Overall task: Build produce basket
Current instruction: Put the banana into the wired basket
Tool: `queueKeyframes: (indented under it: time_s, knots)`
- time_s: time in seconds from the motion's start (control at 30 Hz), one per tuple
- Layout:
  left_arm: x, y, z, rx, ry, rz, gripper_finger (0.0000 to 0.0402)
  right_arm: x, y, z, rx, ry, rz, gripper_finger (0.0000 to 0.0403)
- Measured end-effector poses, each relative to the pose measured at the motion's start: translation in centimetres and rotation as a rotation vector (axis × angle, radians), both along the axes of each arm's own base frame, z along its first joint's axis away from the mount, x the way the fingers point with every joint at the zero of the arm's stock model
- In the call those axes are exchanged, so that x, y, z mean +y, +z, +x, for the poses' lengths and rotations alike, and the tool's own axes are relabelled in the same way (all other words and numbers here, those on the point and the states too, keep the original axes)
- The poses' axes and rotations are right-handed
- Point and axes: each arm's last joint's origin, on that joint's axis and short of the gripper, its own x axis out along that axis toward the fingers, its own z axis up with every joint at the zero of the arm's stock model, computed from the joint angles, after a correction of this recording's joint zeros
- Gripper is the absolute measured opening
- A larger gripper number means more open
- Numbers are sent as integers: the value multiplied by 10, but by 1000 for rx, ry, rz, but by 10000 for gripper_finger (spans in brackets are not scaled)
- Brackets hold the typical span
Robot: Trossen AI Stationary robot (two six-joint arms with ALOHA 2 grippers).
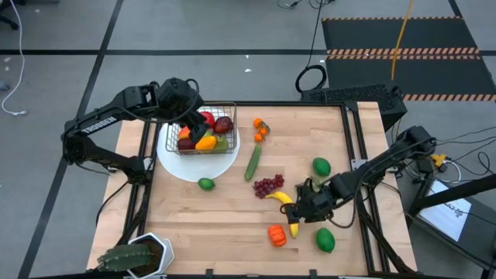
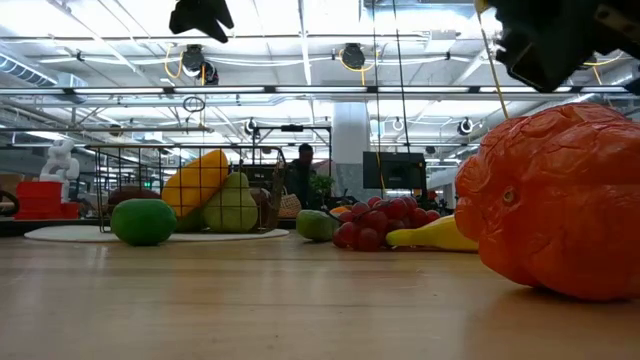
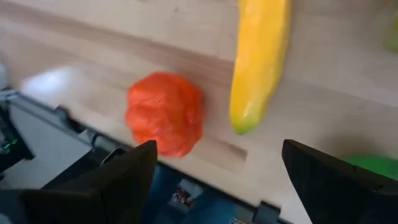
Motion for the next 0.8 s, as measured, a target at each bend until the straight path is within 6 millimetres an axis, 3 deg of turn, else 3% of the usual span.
queueKeyframes:
  time_s: [0.37,0.8]
  knots:
    - [-5,0,1,-20,82,-100,159,3,-34,10,64,0,-157,338]
    - [-40,1,11,-56,15,-229,159,8,-66,17,135,55,-254,323]
